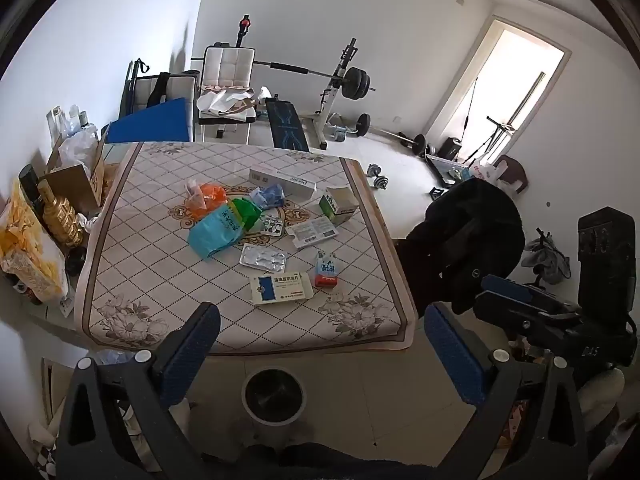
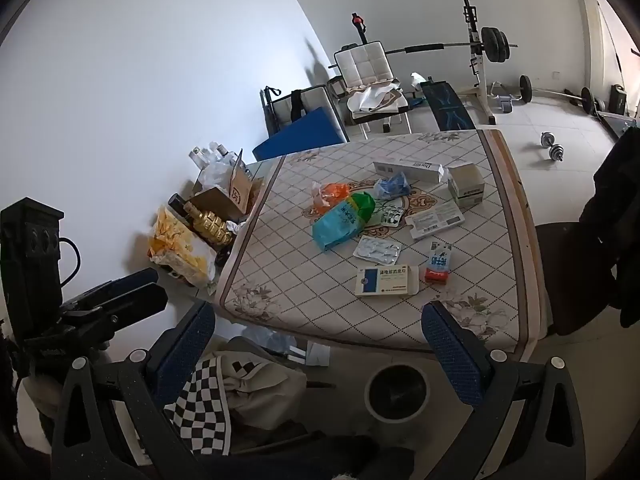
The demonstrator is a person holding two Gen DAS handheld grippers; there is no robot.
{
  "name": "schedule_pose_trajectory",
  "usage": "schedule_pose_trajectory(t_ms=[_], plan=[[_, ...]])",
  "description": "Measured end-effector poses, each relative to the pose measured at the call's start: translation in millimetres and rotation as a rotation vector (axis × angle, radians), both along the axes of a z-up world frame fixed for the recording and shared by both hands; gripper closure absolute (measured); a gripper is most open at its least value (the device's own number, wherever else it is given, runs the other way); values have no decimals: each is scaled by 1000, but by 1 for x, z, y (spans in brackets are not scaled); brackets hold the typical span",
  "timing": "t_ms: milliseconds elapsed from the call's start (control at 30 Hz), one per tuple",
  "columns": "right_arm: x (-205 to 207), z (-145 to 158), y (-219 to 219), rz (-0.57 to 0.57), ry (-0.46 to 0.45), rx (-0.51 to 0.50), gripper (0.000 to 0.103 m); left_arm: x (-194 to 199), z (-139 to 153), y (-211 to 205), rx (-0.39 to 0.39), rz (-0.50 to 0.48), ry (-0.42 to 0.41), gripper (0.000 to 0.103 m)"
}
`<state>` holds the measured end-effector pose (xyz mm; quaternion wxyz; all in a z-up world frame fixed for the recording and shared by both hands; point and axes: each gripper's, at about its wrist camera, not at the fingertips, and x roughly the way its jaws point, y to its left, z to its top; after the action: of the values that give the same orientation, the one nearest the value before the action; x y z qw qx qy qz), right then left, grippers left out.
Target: Collect trash
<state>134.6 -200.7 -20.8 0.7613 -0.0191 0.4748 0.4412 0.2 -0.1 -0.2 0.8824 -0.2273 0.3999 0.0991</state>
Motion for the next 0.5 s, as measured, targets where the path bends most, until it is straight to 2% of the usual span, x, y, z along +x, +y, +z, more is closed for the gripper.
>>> schedule_pose_trajectory(t_ms=[500], plan=[[-16,-10,13,-2,-7,-9,0,-8,2,2,-9,-13,-12,0]])
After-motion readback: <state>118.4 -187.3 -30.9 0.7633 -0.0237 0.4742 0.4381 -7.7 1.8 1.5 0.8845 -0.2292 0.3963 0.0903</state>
